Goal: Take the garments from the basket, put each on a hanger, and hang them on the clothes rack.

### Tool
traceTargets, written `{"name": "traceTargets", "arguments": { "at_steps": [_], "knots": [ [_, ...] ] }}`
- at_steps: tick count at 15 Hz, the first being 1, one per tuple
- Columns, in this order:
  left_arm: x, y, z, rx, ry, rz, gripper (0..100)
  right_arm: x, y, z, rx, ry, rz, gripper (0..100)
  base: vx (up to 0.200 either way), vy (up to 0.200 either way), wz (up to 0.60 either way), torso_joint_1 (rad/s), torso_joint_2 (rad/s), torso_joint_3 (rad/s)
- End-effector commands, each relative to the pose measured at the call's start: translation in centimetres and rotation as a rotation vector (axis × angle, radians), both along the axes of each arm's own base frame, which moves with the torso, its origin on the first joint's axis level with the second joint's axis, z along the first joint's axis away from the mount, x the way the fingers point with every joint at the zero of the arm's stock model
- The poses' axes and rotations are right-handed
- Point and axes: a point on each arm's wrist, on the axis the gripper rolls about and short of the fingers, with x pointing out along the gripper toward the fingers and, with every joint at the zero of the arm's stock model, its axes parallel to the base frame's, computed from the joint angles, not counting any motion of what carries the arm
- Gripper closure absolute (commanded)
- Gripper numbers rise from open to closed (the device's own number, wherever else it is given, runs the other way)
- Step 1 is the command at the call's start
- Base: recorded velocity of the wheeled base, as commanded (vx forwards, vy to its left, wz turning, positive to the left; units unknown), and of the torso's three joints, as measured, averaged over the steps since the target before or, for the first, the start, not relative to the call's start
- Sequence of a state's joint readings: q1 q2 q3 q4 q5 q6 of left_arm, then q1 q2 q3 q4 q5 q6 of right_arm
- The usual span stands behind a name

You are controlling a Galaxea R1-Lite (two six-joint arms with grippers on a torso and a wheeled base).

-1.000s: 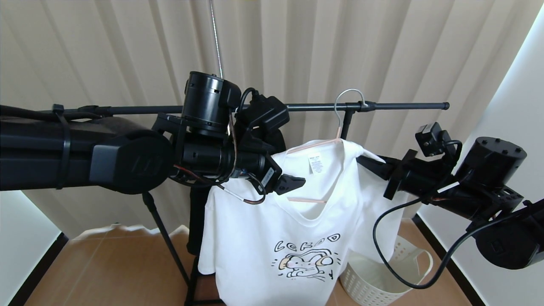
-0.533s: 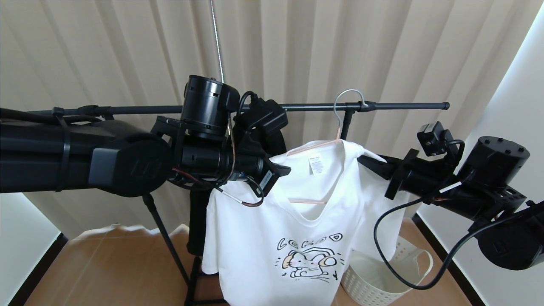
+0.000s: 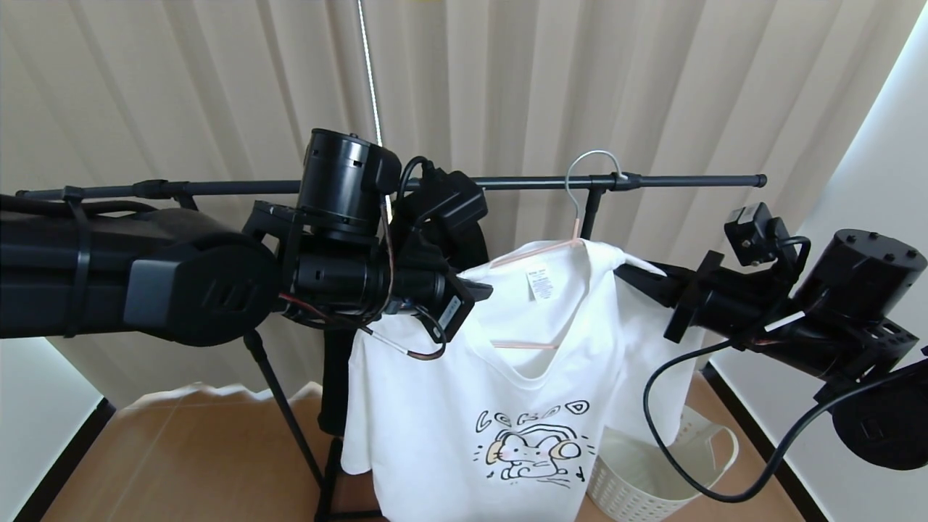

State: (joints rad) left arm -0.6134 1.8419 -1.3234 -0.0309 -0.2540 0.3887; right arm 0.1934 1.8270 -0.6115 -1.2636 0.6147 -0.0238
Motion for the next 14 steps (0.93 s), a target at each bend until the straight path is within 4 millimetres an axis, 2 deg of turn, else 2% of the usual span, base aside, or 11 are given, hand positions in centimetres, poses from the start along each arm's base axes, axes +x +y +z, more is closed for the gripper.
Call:
{"name": "traceTargets", "arguments": {
  "at_steps": [1, 2, 3, 10, 14],
  "knots": [
    [-0.3, 0.5, 0.5, -0.011, -0.007, 0.011, 100, -0.5, -0.2, 0.5, -0.003, -0.019, -0.002, 100, 0.0, 0.0, 0.0, 0.0, 0.0, 0.0],
    [-0.4, 0.5, 0.6, -0.015, -0.009, 0.013, 100, -0.5, -0.3, 0.5, -0.011, -0.027, -0.005, 100, 0.0, 0.0, 0.0, 0.0, 0.0, 0.0],
    [-0.2, 0.7, 0.8, -0.034, -0.013, 0.034, 100, -0.6, -0.4, 0.4, -0.026, -0.039, -0.009, 0, 0.0, 0.0, 0.0, 0.0, 0.0, 0.0],
    [-0.4, 2.2, 0.4, -0.136, -0.075, 0.158, 100, -1.3, -1.0, 0.0, -0.07, -0.058, -0.009, 0, 0.0, 0.0, 0.0, 0.0, 0.0, 0.0],
    [-2.3, 3.4, 0.6, -0.164, -0.102, 0.16, 100, -0.8, -1.7, 0.3, -0.069, -0.071, -0.027, 0, 0.0, 0.0, 0.0, 0.0, 0.0, 0.0]
  ]
}}
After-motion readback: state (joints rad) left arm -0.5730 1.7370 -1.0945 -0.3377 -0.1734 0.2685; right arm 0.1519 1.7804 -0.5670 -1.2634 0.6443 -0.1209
